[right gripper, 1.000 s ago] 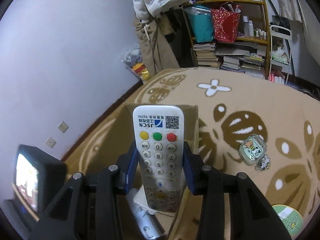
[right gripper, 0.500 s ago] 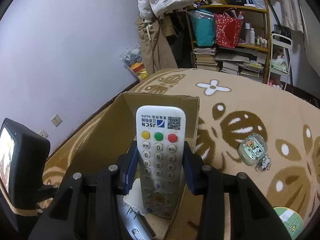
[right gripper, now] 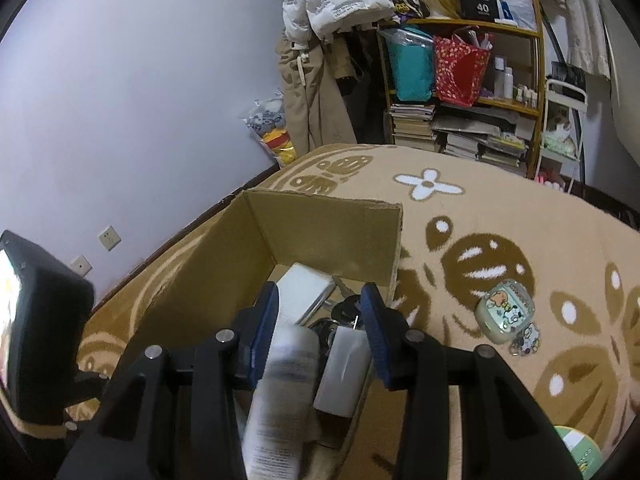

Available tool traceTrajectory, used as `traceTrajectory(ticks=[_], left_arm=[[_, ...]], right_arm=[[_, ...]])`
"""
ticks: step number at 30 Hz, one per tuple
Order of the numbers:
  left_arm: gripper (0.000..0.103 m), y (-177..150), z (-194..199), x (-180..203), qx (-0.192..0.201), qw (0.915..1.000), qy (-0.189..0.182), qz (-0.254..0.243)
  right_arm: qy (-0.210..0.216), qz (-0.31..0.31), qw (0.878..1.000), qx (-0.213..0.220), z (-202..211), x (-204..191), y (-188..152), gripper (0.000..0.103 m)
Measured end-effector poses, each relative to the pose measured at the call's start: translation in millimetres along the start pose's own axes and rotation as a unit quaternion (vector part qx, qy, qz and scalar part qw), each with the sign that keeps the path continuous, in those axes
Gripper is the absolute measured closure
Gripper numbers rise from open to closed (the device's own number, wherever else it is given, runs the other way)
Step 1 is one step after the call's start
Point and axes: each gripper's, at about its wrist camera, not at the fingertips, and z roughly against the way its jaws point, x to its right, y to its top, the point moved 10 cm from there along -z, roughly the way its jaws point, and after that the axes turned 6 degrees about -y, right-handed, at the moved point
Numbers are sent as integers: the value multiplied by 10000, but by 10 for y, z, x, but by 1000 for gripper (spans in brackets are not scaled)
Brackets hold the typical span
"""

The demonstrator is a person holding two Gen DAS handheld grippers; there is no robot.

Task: Organize rigid objects
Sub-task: 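Open the right tool to drop the remote into the box, then move the right tool back to the green Pochacco oval card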

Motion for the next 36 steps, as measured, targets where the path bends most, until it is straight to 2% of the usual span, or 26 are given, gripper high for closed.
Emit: traceTrajectory(ticks=[4, 6, 12, 16, 21, 36], left_arm=[[84, 2, 6, -4, 3, 10000, -10, 9], [84, 3, 8, -6, 6, 10000, -9, 5], [84, 2, 9, -9, 4, 10000, -4, 4], [84, 1, 9, -11, 1, 10000, -6, 8], [84, 1, 9, -9, 3, 10000, -8, 6], [84, -4, 10, -34, 4, 10000, -35, 18]], right_arm=[[31, -63, 9999, 138, 116, 54, 68, 39], [-70, -134, 9997, 203, 170, 148, 104, 28], [-444, -457, 9977, 234, 287, 537, 143, 8], [-414, -662, 9970, 1, 287, 784, 35, 7], [-779, -690, 9943, -245, 270, 1144, -130, 6], [-1463, -565, 9836, -887, 381, 1930, -617, 6]])
